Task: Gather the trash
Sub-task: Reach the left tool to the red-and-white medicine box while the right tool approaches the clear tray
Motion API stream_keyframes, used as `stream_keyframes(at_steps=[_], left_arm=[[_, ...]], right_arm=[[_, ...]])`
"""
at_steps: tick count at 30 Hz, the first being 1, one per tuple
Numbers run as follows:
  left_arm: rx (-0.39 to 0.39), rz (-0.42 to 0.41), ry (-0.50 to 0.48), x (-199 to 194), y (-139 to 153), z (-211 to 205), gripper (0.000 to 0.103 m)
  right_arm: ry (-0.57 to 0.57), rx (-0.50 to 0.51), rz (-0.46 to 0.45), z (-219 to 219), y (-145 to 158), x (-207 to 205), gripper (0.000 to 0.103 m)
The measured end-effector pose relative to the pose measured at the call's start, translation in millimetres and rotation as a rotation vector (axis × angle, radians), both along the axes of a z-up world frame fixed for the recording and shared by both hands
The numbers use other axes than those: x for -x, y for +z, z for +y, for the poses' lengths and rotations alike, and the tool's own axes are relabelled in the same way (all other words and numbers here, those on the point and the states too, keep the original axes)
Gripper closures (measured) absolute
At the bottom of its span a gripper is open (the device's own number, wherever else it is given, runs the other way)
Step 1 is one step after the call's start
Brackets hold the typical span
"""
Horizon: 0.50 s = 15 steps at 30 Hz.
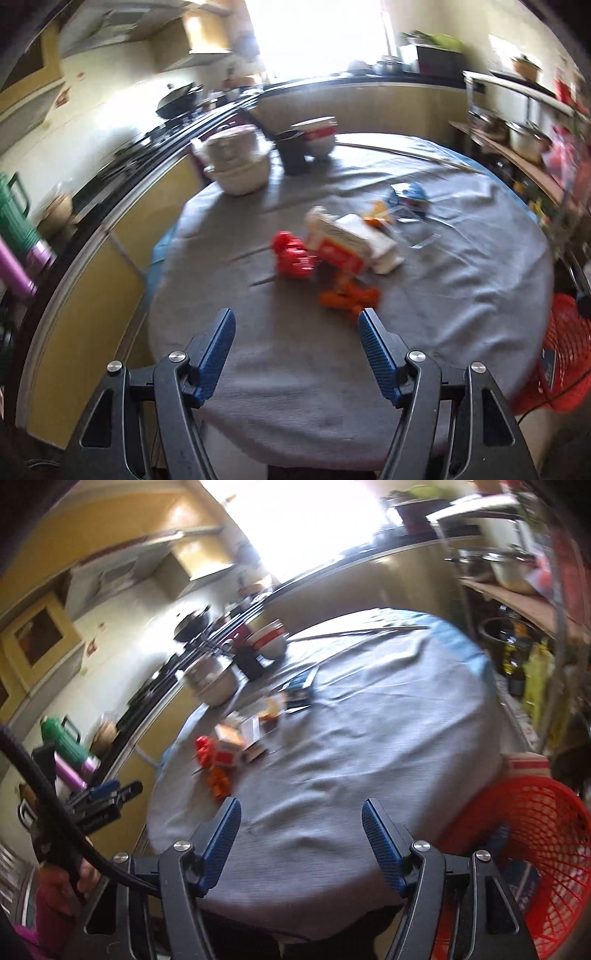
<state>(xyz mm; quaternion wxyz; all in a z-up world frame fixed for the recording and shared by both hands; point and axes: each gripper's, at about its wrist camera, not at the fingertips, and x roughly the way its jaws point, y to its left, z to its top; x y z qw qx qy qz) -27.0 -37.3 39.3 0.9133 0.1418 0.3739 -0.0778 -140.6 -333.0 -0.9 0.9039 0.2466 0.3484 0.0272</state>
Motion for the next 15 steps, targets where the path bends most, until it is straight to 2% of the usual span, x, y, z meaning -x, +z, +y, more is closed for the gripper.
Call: stream_keyframes(at_steps=[5,15], left_arm=[[0.028,-0.006,0.049,-8.6,4.6,28.5,0.033],[0.065,-0.008,0.065,-25.1,9.9,59.7,0.033]], right_arm=[[0.079,0.036,0.008,41.0,11.0,-22.8,0.031],[0.165,0.094,0.026,94.0,19.7,-51.7,0.031]])
